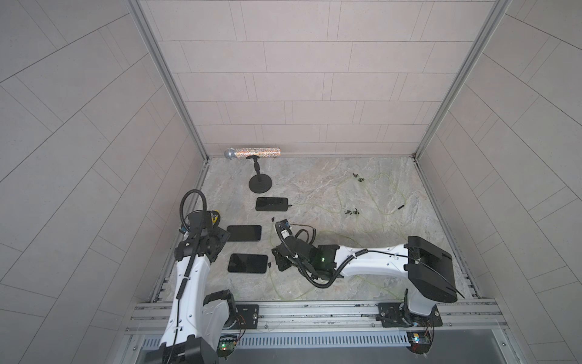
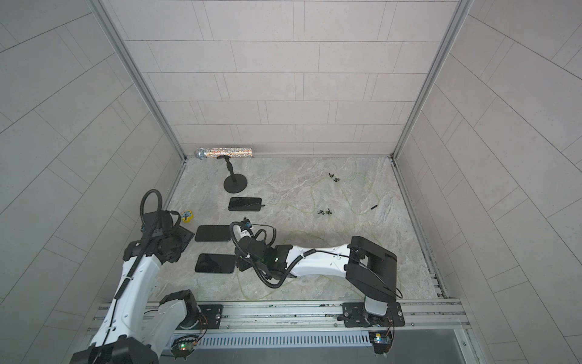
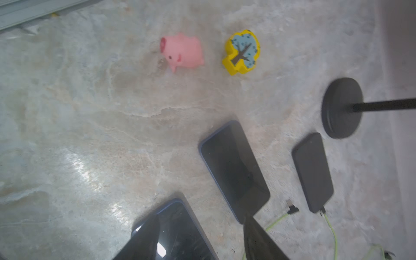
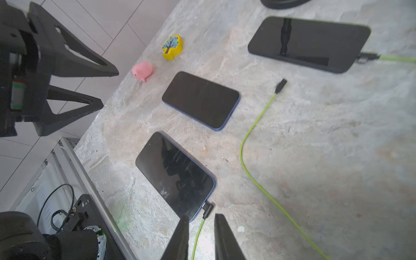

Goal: Plug wired earphones into phones
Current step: Insert the wired earphone into the phone, then pick up the wired earphone from the center of the board.

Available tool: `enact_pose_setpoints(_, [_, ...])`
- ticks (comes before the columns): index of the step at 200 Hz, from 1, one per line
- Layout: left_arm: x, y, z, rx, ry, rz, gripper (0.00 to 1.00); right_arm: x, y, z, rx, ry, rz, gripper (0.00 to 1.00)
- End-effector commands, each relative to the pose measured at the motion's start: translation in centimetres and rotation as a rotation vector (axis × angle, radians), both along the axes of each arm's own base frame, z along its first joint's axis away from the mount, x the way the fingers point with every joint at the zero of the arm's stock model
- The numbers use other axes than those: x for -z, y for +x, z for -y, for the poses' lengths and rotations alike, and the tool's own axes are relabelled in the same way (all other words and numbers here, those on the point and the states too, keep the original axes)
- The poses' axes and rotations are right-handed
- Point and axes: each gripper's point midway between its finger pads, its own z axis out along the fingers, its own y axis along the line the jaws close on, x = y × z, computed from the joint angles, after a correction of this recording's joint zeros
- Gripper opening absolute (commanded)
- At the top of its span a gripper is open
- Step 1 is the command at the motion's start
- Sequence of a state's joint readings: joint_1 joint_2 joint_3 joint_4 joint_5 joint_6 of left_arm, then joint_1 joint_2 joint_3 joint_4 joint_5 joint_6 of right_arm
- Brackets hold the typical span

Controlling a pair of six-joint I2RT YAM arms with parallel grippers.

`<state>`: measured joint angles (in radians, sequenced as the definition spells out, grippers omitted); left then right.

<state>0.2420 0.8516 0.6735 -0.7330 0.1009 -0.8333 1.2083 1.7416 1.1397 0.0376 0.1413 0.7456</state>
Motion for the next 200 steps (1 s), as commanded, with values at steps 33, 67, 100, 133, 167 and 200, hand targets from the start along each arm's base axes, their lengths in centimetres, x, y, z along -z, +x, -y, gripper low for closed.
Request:
enact_pose_setpoints(33, [-2.7,2.3,4.0,0.239,-0.107,0.205,0.63,3.9,5.3,2.1,0.056,-0.28,-0.001,0.24])
enact_pose_setpoints(67, [-2.4,1.9,3.8,0.264,-0.074,0.179,0.63,6.5,7.2,1.3,0.08,-0.361,-0.03,0.24])
enact_pose_setpoints(100, [-2.7,1.8,3.7,0.251,-0.066,0.204,0.63,7.6,8.5,-0.3,0.102,-0.379,-0.049,0.25])
enact_pose_setpoints(133, [-2.7,1.8,3.7,0.25,-0.064,0.205,0.63,8.9,9.5,-1.4,0.133,-0.372,-0.065,0.25])
enact_pose_setpoints(167, [-2.7,1.7,3.5,0.243,-0.056,0.203,0.63,9.9,10.3,-1.9,0.161,-0.33,-0.122,0.25])
enact_pose_setpoints(200, [-2.9,1.8,3.4,0.241,-0.05,0.205,0.63,11.1,10.4,-2.1,0.168,-0.34,-0.145,0.25])
